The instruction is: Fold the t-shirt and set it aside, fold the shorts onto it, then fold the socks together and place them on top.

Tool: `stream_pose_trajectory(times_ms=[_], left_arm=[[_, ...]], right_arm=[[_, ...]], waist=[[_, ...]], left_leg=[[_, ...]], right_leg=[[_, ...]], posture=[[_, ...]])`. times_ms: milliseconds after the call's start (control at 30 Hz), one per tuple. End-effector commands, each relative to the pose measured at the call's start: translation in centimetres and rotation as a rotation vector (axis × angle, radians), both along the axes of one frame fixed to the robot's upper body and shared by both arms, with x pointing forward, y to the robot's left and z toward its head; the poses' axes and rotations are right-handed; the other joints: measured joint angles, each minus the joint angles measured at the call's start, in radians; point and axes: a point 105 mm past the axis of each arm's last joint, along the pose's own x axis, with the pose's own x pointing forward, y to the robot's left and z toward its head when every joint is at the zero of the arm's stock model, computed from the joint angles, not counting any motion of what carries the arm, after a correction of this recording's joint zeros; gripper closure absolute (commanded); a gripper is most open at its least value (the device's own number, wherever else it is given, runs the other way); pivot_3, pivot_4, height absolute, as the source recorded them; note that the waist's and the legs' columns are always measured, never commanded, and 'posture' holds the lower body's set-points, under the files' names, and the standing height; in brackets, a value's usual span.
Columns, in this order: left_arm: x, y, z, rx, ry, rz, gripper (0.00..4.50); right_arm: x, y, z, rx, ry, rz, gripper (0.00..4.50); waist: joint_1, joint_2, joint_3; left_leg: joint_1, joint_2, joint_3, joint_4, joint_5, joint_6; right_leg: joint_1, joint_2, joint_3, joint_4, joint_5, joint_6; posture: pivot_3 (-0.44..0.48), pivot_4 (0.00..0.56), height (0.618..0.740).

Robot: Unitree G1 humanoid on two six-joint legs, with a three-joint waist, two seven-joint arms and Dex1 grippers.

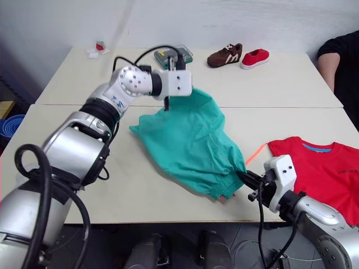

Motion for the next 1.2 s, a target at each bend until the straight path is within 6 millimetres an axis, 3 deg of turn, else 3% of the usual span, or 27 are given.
stream_pose_trajectory(times_ms=[33,133,267,400,467,567,667,900,1033,1200], left_arm=[[-0.3,0.3,-0.9,-0.03,0.111,-0.003,3.56],[-0.7,0.8,-1.5,-0.121,0.244,-0.015,2.64],[-0.9,2.9,-1.2,-0.276,0.381,-0.004,1.37],[-2.0,6.7,1.2,-0.521,0.565,-0.062,0.12],[-2.7,7.9,1.8,-0.551,0.595,-0.105,0.11],[-4.2,9.8,1.9,-0.624,0.67,-0.14,0.11],[-6.2,11.4,0.3,-0.703,0.741,-0.104,0.11],[-13.9,12.0,-3.5,-0.756,0.889,-0.035,0.11],[-14.2,12.8,-4.4,-0.742,0.835,0.043,0.11],[-13.2,13.7,-7.0,-0.471,0.669,0.038,0.11]], right_arm=[[0.4,-0.2,0.2,-0.013,-0.016,-0.023,4.23],[0.7,-0.4,0.4,-0.019,-0.025,-0.039,3.38],[1.1,-0.9,0.9,-0.038,-0.052,-0.055,2.0],[1.1,-1.6,1.9,-0.114,-0.103,-0.058,0.56],[0.9,-1.8,2.2,-0.158,-0.123,-0.046,0.03],[0.4,-1.4,3.3,-0.242,-0.189,0.009,0.03],[-0.1,-0.5,4.2,-0.335,-0.26,0.079,0.03],[-2.5,1.7,5.0,-0.512,-0.382,0.25,0.03],[-4.1,2.8,3.6,-0.564,-0.373,0.363,0.03],[-5.0,4.0,1.1,-0.623,-0.352,0.457,0.03]], waist=[[0.0,0.0,0.0],[0.001,0.0,0.0],[0.001,0.0,0.0],[-0.011,0.0,0.0],[-0.019,0.0,0.0],[-0.021,0.002,-0.001],[-0.024,0.004,-0.001],[-0.017,0.004,-0.001],[-0.002,0.004,-0.001],[0.003,0.006,-0.003]], left_leg=[[0.0,0.0,0.0,0.0,0.0,0.0],[-0.001,0.0,0.0,0.0,0.0,0.0],[-0.001,0.0,0.0,0.0,0.0,0.0],[0.0,0.0,0.0,0.0,0.001,-0.001],[-0.001,0.0,0.0,0.0,0.002,-0.002],[0.001,0.0,0.0,0.0,0.002,-0.002],[0.002,0.0,0.0,0.0,0.002,-0.003],[0.002,0.002,-0.001,0.0,0.004,-0.006],[0.005,0.001,-0.003,0.0,0.004,-0.007],[0.007,0.001,-0.001,-0.001,0.002,-0.013]], right_leg=[[0.0,0.0,0.0,0.0,0.0,0.0],[-0.001,0.0,-0.001,0.0,0.0,0.0],[0.0,0.0,-0.001,0.0,0.0,0.0],[-0.001,0.0,-0.002,0.001,0.0,0.0],[-0.001,0.001,-0.005,0.002,0.0,0.0],[0.001,0.001,-0.005,0.002,0.0,0.0],[0.002,0.003,0.001,0.002,0.0,0.001],[0.003,0.005,0.006,0.006,-0.001,0.001],[0.006,0.004,0.006,0.002,-0.001,0.001],[0.005,0.003,0.007,0.002,0.001,-0.002]], posture=[[0.0,0.15,0.74],[0.0,0.15,0.74],[0.0,0.15,0.74],[0.0,0.15,0.74],[0.0,0.15,0.74],[0.0,0.15,0.74],[0.0,0.15,0.74],[0.0,0.15,0.74],[0.0,0.15,0.74],[0.0,0.15,0.74]])
